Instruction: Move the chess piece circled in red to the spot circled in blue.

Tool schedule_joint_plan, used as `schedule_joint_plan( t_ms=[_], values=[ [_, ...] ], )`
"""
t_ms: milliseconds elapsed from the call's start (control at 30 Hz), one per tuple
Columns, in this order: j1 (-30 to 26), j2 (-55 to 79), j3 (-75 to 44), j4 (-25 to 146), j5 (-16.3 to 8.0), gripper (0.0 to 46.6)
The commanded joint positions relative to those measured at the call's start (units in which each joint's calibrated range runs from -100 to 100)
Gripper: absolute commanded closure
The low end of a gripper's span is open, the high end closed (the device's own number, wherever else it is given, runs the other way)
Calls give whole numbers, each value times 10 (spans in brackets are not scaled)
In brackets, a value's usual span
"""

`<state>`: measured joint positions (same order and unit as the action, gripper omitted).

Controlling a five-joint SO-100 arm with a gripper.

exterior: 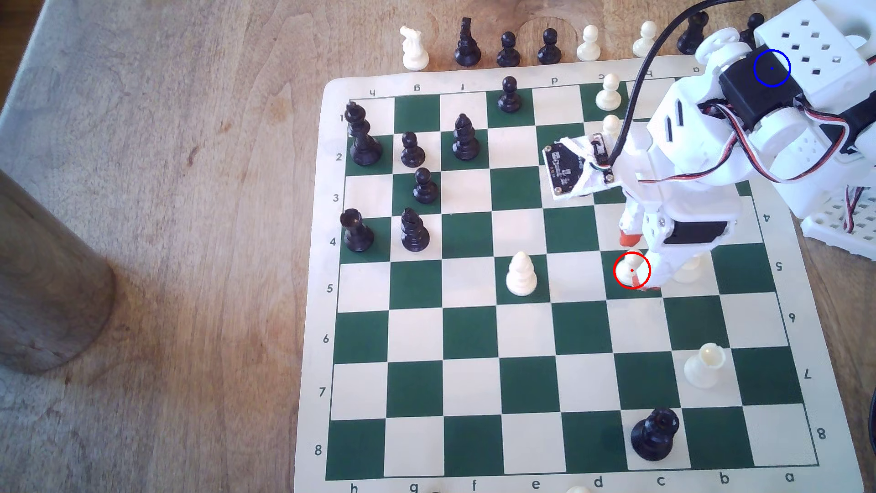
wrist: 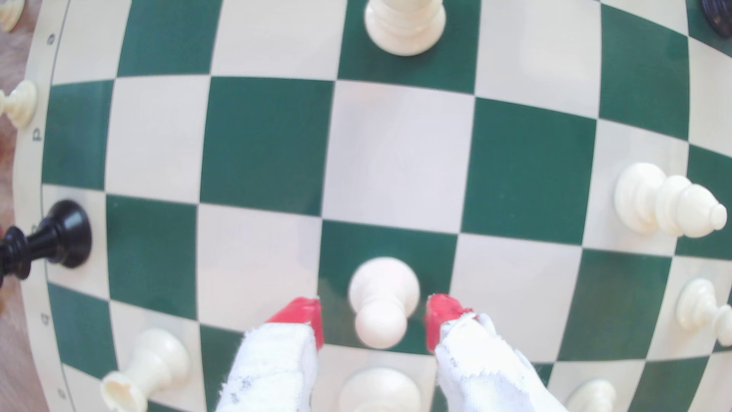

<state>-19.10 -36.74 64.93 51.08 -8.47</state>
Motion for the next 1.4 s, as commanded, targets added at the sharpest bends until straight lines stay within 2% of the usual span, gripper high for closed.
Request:
schedule_joint_plan(
  t_ms=[0, 133, 200, 267, 533, 767, 867, 1000, 1200, 1233, 1367],
  values=[
    [4, -3, -17, -5, -2, 345],
    [1, -4, -17, -5, 0, 377],
    [-1, -3, -17, -5, -2, 424],
    [-2, -3, -17, -5, -2, 438],
    [-4, -24, -21, 7, -3, 447],
    [9, -111, -75, 56, -29, 456],
    [67, -129, -131, 98, -33, 457],
    [166, -152, -193, 148, -24, 457],
    [303, -171, -239, 185, -10, 458],
    [343, -172, -249, 192, -8, 458],
    [412, -188, -256, 219, -6, 458]
  ],
)
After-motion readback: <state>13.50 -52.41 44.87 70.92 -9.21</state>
